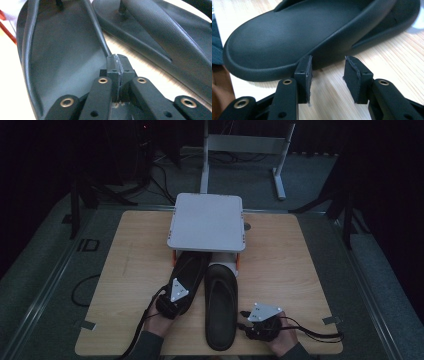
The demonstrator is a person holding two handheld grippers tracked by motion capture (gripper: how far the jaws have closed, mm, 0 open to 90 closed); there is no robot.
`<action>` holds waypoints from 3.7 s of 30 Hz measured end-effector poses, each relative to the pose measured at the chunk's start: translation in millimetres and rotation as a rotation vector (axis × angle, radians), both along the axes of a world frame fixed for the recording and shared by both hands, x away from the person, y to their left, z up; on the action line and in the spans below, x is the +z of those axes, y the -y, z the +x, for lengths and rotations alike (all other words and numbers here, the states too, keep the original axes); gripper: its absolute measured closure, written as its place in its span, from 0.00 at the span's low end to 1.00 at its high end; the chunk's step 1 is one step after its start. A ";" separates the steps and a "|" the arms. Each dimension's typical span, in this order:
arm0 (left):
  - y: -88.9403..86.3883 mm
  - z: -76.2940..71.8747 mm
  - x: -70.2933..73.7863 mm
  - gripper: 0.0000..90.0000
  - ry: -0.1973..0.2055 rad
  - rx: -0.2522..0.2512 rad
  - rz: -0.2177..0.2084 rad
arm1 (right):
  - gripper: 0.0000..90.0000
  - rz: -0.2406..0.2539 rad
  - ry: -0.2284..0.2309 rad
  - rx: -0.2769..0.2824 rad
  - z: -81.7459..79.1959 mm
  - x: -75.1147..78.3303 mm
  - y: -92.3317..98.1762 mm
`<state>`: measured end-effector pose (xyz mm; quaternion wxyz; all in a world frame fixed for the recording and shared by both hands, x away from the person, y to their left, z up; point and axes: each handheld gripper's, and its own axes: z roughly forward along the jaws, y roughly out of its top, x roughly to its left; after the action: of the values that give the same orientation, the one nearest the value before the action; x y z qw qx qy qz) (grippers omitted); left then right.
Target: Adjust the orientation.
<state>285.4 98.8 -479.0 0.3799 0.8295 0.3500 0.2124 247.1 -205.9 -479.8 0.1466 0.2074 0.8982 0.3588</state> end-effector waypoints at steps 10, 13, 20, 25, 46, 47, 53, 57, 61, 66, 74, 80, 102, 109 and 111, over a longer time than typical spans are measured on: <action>7.7 11.2 0.2 0.66 0.011 0.057 -0.015 | 0.57 0.165 0.046 -0.067 24.0 27.2 -7.4; 11.4 16.7 -3.8 0.68 0.001 0.070 -0.007 | 0.56 0.174 0.041 -0.099 37.6 30.4 -13.4; 11.8 13.6 -2.0 0.84 0.004 0.053 -0.020 | 0.58 0.186 0.006 -0.172 81.2 27.2 -42.9; 10.0 10.6 -1.9 0.87 -0.004 0.061 -0.028 | 0.70 0.143 -0.004 -0.197 93.1 22.2 -52.0; -0.2 -22.0 2.1 0.70 0.032 0.057 -0.062 | 0.57 0.194 0.074 -0.316 76.8 37.3 -35.2; -1.3 -22.9 3.4 0.70 0.038 0.057 -0.065 | 0.57 0.194 0.074 -0.316 76.8 37.3 -35.2; -10.1 -28.2 5.9 0.68 0.033 0.061 -0.090 | 0.57 0.153 0.086 -0.312 43.2 33.6 -4.1; -7.6 -23.1 2.4 0.68 0.007 0.051 -0.082 | 0.57 0.063 0.047 -0.288 14.5 12.4 11.4; 2.7 -13.9 -5.6 0.74 -0.003 0.059 -0.028 | 0.58 0.031 0.022 -0.271 4.7 4.6 14.0; -2.0 -19.9 -1.3 0.90 -0.017 0.085 -0.018 | 0.59 0.001 -0.002 -0.246 -1.2 -2.6 11.4; -9.4 -32.6 -1.8 0.83 -0.024 0.074 -0.044 | 0.60 -0.001 -0.011 -0.231 0.9 -4.2 9.2; -2.0 -26.9 -2.3 0.89 -0.031 0.059 -0.065 | 0.63 0.003 -0.018 -0.247 12.4 -5.7 8.1; 29.9 -19.2 -1.9 0.49 0.013 0.083 -0.071 | 0.63 0.010 -0.015 -0.115 10.9 -6.9 -30.9; 35.2 -11.7 -3.4 0.58 -0.014 0.120 -0.062 | 0.62 0.021 0.000 -0.118 11.0 -5.8 -28.3; 35.4 -12.0 -3.4 0.63 -0.024 0.127 -0.062 | 0.62 0.021 0.009 -0.124 10.7 -4.3 -26.8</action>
<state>273.4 63.4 -482.4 0.3867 0.7960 0.4130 0.2152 257.8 -179.0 -484.1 0.1704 0.2626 0.8791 0.3595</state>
